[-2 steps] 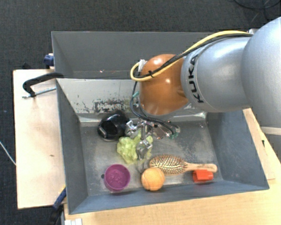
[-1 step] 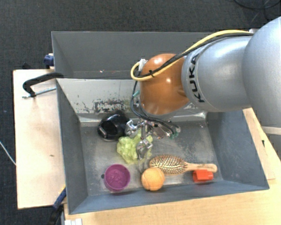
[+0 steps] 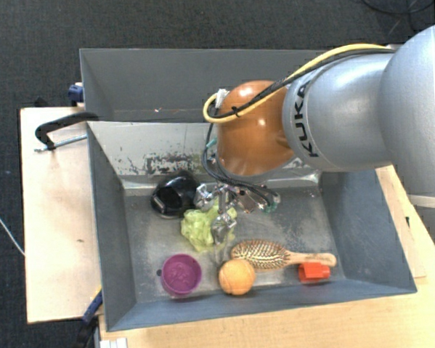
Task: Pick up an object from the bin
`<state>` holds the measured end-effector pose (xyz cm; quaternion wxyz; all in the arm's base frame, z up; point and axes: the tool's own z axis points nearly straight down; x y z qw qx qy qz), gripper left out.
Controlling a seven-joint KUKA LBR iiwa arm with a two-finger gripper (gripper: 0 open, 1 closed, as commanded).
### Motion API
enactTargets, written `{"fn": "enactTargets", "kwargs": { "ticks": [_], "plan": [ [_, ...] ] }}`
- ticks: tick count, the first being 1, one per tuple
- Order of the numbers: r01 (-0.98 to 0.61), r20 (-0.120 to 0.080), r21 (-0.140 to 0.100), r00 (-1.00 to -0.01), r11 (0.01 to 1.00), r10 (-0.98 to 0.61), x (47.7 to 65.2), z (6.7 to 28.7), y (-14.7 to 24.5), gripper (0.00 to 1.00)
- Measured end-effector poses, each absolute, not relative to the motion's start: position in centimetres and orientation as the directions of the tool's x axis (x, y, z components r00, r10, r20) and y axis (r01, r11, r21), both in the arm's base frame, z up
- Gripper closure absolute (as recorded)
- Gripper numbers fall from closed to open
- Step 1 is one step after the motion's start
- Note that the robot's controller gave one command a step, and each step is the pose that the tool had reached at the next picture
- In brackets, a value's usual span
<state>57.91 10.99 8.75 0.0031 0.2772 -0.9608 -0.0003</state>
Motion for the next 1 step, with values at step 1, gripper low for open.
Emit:
{"fn": "enactTargets", "kwargs": {
  "ticks": [1],
  "plan": [
    [-0.532,0.003,0.002,-0.847,0.847,-0.532,57.87,9.34,10.99,1.0]
  ]
}}
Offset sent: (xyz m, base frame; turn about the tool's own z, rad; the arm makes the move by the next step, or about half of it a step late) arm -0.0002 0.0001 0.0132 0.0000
